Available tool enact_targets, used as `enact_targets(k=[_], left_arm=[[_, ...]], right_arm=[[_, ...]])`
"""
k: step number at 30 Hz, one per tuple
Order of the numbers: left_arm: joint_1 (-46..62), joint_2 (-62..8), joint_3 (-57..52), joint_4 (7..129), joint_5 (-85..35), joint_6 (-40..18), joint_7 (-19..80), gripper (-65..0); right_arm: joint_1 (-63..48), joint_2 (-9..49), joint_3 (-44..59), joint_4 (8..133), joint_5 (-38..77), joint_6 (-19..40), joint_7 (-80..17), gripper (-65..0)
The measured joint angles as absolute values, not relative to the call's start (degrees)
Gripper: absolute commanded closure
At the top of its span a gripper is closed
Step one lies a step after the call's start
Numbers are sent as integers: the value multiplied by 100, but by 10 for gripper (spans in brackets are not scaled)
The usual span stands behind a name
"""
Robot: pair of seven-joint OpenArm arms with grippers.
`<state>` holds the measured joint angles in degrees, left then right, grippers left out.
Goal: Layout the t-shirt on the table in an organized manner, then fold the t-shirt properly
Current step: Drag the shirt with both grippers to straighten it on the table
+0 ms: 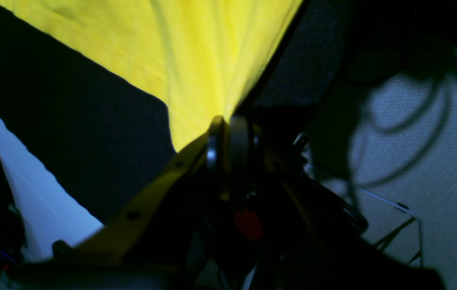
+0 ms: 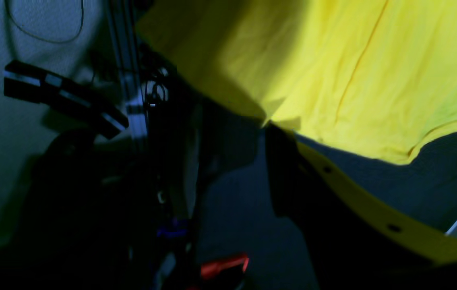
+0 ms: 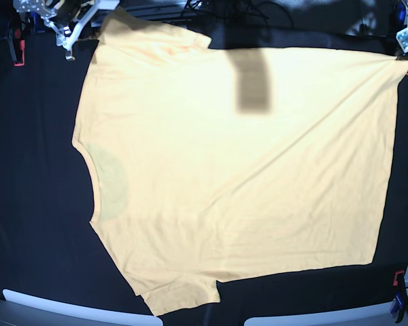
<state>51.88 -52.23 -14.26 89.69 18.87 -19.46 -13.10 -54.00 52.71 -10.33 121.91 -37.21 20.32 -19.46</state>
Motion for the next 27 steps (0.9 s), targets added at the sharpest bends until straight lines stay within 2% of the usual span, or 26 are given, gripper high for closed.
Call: enact_targets(k=[4,8,10,16,23,27], left_arm=[[5188,-5192,-1426,8969,1890,-1949,-1308,0],[5186,-5210,-1426,8969,1903,-1951,-1310,0],[5186,-5207,-1426,8969,1905,-1951,-1306,0],[5186,-5207,-1426,8969,1905,-1953,-1304,0],[5188,-5207,-1426,8969,1905,-1953,-1306,0],[5188,-5205,-1426,8969,1905,-1953,-1306,0]], right_arm=[[-4869,4945,-1413,11966,-3734,1953,-1903,-265],[-4412,4856,-2051,11745,-3734,1957,-1979,-260],[-4215,4856,-2331,11684,-3710,1968,-2169,-215],[-4005,4873,-2622,11723,-3695,2001,-2386,0],[-4032,4871,-2622,12018,-3754,2198,-2416,0],[-3999,4873,-2613,12457,-3743,1861,-2329,0]])
